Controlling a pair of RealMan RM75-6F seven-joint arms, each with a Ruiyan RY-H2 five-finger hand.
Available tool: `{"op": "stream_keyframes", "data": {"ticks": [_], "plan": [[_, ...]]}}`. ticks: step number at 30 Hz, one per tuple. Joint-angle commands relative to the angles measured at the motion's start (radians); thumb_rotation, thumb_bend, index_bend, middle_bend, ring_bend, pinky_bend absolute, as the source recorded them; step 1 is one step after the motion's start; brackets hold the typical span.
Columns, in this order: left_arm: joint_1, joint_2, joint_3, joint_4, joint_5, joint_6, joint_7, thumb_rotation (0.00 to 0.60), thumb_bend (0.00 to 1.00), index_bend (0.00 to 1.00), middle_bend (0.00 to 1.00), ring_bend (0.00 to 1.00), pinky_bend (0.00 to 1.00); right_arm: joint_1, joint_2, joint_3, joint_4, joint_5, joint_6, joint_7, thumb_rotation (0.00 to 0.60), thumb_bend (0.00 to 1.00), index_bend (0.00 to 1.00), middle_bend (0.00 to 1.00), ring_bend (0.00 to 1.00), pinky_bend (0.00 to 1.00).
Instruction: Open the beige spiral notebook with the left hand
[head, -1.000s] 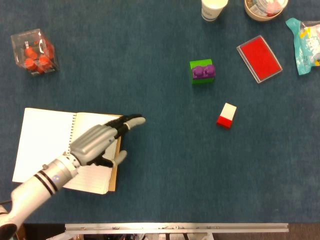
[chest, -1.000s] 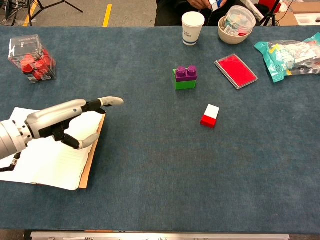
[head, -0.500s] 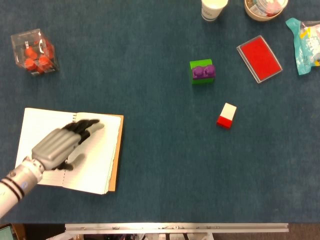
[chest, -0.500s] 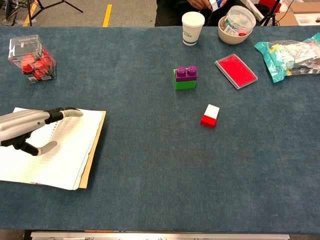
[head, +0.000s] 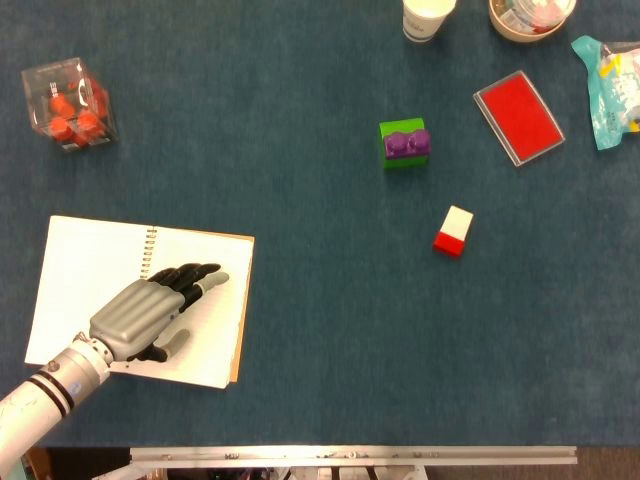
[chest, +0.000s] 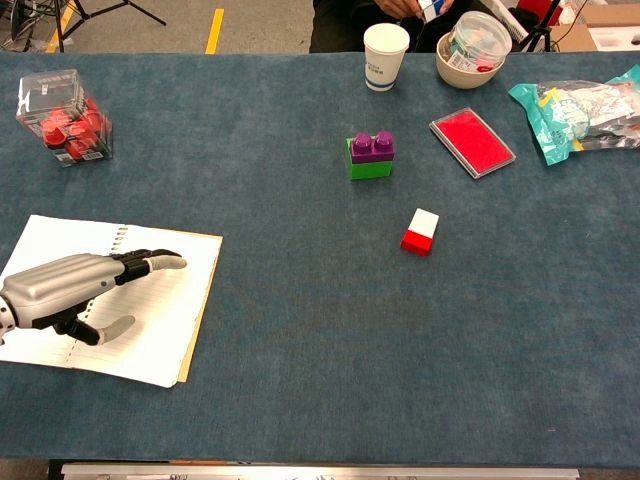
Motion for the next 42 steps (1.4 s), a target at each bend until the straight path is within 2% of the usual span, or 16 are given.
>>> {"op": "stream_keyframes", "data": {"ticks": [1, 9, 15, 20, 25, 31, 42], "plan": [[0.004, -0.005, -0.006, 0.001, -0.013, -0.004, 0.005, 0.6, 0.48, 0.0, 0.01, 0.0, 0.11, -0.001, 0.0, 0.0, 0.002, 0.001, 0.002, 0.002, 0.6, 0.4, 0.31, 0.3, 0.21, 0.29], [0.024, 0.062, 0.003, -0.033, 0.0, 0.048, -0.006, 0.6, 0.48, 0.0, 0.01, 0.0, 0.11, 0.001, -0.002, -0.001, 0.006, -0.003, -0.001, 0.007, 0.6, 0.4, 0.31, 0.3, 0.21, 0.29], [0.059, 0.138, 0.042, -0.05, 0.032, 0.1, -0.033, 0.6, 0.48, 0.0, 0.02, 0.0, 0.11, 0.004, -0.005, -0.001, 0.009, -0.002, -0.006, 0.005, 0.6, 0.4, 0.31, 0.3, 0.21, 0.29], [0.09, 0.168, 0.072, -0.053, 0.057, 0.129, -0.046, 0.6, 0.48, 0.0, 0.02, 0.0, 0.11, 0.006, -0.004, 0.0, 0.004, -0.003, -0.007, 0.002, 0.6, 0.4, 0.31, 0.3, 0.21, 0.29], [0.11, 0.186, 0.08, -0.082, 0.094, 0.173, -0.058, 0.6, 0.48, 0.0, 0.02, 0.0, 0.11, 0.008, -0.001, 0.001, -0.003, -0.005, -0.006, -0.003, 0.6, 0.4, 0.31, 0.3, 0.21, 0.29], [0.099, 0.173, 0.078, -0.115, 0.118, 0.148, -0.044, 0.6, 0.48, 0.0, 0.02, 0.0, 0.11, 0.007, -0.004, 0.001, -0.003, -0.005, -0.004, 0.001, 0.6, 0.4, 0.31, 0.3, 0.21, 0.29], [0.112, 0.075, 0.041, -0.135, 0.068, 0.11, 0.016, 0.6, 0.48, 0.0, 0.02, 0.0, 0.11, 0.003, -0.003, 0.002, 0.011, -0.003, 0.005, 0.021, 0.6, 0.4, 0.31, 0.3, 0.21, 0.29]]}}
